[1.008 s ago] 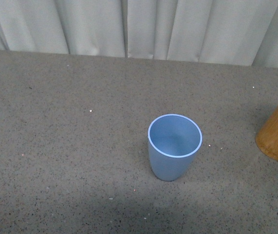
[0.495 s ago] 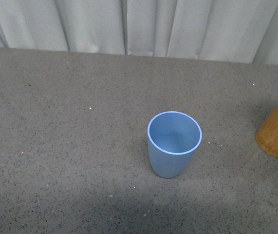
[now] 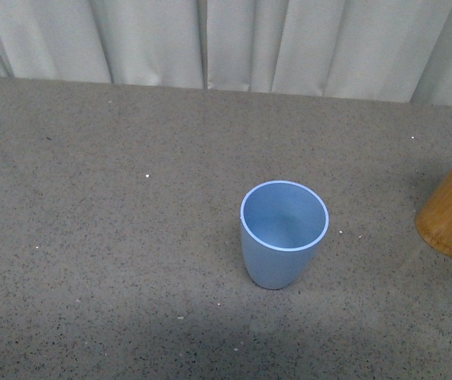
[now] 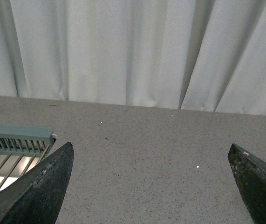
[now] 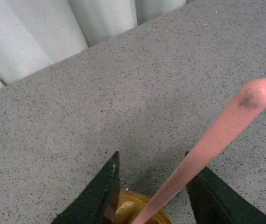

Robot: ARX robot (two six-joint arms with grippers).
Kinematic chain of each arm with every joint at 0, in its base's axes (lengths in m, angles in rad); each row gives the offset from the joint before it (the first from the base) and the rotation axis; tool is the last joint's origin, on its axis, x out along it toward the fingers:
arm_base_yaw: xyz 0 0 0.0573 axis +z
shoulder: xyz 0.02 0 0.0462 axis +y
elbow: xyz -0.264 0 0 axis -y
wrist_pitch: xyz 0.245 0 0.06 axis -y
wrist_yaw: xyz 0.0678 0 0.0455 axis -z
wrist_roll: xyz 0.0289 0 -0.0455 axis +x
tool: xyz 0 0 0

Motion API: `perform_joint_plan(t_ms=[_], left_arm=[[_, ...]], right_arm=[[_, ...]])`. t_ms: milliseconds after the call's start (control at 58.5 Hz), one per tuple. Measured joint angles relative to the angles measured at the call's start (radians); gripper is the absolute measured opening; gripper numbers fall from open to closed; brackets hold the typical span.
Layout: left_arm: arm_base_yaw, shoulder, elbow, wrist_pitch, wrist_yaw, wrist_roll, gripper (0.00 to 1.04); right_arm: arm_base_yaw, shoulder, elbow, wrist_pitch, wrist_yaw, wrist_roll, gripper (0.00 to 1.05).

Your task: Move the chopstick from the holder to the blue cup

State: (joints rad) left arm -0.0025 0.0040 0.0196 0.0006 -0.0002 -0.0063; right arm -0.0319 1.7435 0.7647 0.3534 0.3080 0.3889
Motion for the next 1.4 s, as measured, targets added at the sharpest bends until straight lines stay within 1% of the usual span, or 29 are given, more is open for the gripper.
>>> perform_joint_plan(t_ms=[85, 120, 205, 256, 427, 615, 923, 1162, 1281, 1401], left_arm=[[0.000, 0.000, 0.000, 0.000, 0.000, 0.000, 0.98], [0.000, 0.000, 0.000, 0.000, 0.000, 0.000, 0.98], [0.000, 0.000, 0.000, 0.000, 0.000, 0.000, 0.98], [0.000, 0.000, 0.000, 0.000, 0.000, 0.000, 0.98], [0.000, 0.000, 0.000, 0.000, 0.000, 0.000, 0.98], [0.000, 0.000, 0.000, 0.000, 0.000, 0.000, 0.98], [0.000, 0.000, 0.000, 0.000, 0.000, 0.000, 0.98], [0.000, 0.000, 0.000, 0.000, 0.000, 0.000, 0.98], [0.000, 0.000, 0.000, 0.000, 0.000, 0.000, 0.98], [0.000, 0.000, 0.000, 0.000, 0.000, 0.000, 0.98]], right_arm=[[-0.002, 0.001, -0.009, 0.010, -0.013, 0.001, 0.26], [-0.003, 0.001, -0.011, 0.013, -0.016, 0.002, 0.22], [-0.010, 0.001, -0.018, 0.026, -0.031, 0.007, 0.09], [-0.013, 0.001, -0.018, 0.033, -0.041, 0.009, 0.04], [-0.018, 0.001, -0.019, 0.035, -0.054, 0.016, 0.04], [-0.022, -0.039, -0.019, 0.019, -0.096, 0.046, 0.04], [-0.075, -0.232, -0.018, -0.049, -0.186, 0.092, 0.04], [-0.103, -0.378, 0.047, -0.123, -0.206, 0.103, 0.04], [-0.078, -0.455, 0.079, -0.139, -0.211, 0.126, 0.04], [0.008, -0.504, 0.076, -0.131, -0.187, 0.153, 0.04]])
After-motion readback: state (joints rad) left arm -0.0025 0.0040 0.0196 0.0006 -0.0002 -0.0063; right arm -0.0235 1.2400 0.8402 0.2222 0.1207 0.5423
